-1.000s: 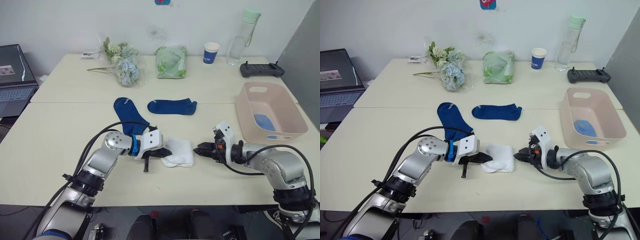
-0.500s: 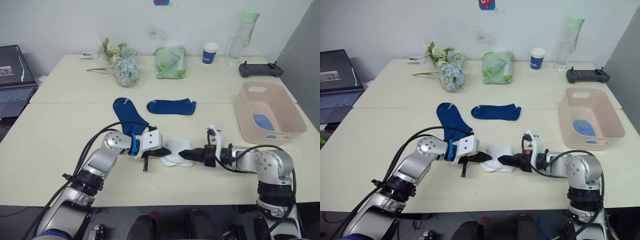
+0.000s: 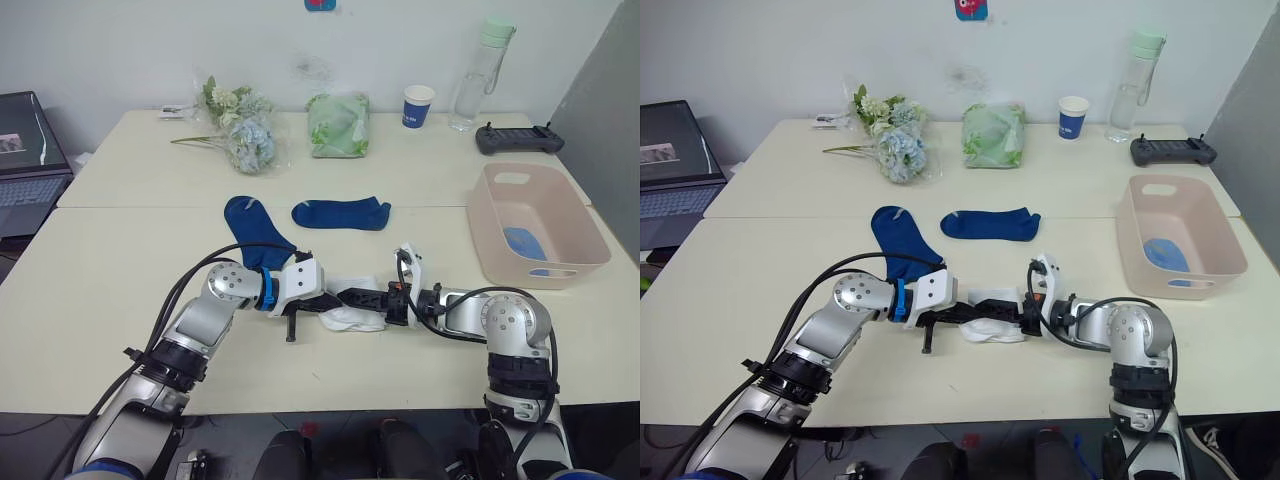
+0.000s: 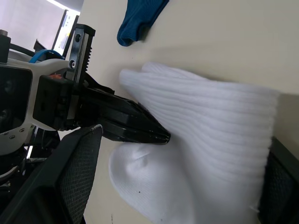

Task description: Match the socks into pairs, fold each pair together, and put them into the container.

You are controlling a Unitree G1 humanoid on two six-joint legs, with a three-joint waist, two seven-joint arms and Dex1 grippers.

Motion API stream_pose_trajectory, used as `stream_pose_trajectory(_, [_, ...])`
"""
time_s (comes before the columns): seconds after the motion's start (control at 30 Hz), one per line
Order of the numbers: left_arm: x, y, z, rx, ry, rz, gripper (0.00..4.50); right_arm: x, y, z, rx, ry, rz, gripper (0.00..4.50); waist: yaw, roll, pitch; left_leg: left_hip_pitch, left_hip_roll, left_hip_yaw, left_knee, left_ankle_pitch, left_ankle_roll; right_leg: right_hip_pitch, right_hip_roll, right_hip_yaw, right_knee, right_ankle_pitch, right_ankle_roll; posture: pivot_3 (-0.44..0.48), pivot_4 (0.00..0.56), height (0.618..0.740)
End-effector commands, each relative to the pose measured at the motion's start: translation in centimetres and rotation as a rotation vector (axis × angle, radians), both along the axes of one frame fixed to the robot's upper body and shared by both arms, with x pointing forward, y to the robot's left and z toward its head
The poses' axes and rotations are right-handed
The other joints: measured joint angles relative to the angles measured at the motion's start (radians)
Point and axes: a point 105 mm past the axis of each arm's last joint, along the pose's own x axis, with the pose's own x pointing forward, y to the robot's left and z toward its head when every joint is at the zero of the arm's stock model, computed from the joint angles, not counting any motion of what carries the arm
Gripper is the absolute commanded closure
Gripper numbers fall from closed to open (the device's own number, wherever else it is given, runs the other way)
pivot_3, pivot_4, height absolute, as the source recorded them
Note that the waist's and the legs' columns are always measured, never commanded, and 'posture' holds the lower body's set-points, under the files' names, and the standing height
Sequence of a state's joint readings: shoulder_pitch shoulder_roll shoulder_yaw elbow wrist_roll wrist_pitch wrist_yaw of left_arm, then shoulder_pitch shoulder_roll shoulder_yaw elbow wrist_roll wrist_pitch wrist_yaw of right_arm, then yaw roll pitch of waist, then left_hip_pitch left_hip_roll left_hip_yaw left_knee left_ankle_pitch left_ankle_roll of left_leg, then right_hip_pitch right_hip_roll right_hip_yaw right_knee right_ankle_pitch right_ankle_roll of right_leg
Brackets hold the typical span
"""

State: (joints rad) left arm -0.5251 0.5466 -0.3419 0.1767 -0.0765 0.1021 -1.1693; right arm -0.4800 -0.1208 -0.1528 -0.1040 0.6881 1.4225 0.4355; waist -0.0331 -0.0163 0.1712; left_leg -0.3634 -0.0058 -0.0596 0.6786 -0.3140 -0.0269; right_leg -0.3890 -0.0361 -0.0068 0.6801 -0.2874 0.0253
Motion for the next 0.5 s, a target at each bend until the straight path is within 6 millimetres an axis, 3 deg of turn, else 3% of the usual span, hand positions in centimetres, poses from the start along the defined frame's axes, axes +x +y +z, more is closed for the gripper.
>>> stream_pose_trajectory(0.03, [0.2,0.4,0.6,-0.006,-0.019,0.012,4.50,-0.4,0.3,-1.2,-0.043,0.012,0.030,0.21,0.000,0.000,0.000,0.000,0.000,0.000,0.000,0.000,0.000,0.000,0.000,0.000,0.000,0.000,0.000,0.000,0.150,0.740])
stream_pose_trajectory(0.1, [0.3,0.4,0.7,-0.008,-0.025,0.007,4.50,-0.4,0.1,-1.3,-0.054,-0.001,0.039,0.59,0.000,0.000,0.000,0.000,0.000,0.000,0.000,0.000,0.000,0.000,0.000,0.000,0.000,0.000,0.000,0.000,0.150,0.740])
stream_pose_trajectory(0.47, [0.1,-0.3,2.0,-0.082,-0.029,-0.041,4.50,-0.8,-0.5,-1.1,-0.053,-0.038,0.042,4.34,0.001,0.000,0.000,-0.001,0.000,0.000,0.000,0.000,0.000,0.000,0.000,0.000,-0.001,0.000,0.000,0.000,0.150,0.740])
stream_pose_trajectory(0.5, [0.0,-0.3,2.4,-0.103,-0.016,-0.044,4.50,-0.8,-0.7,-1.0,-0.052,-0.045,0.038,4.46,0.001,0.000,0.000,-0.001,0.000,0.000,0.000,0.000,0.000,0.000,0.000,0.000,-0.001,0.000,0.000,0.000,0.150,0.740])
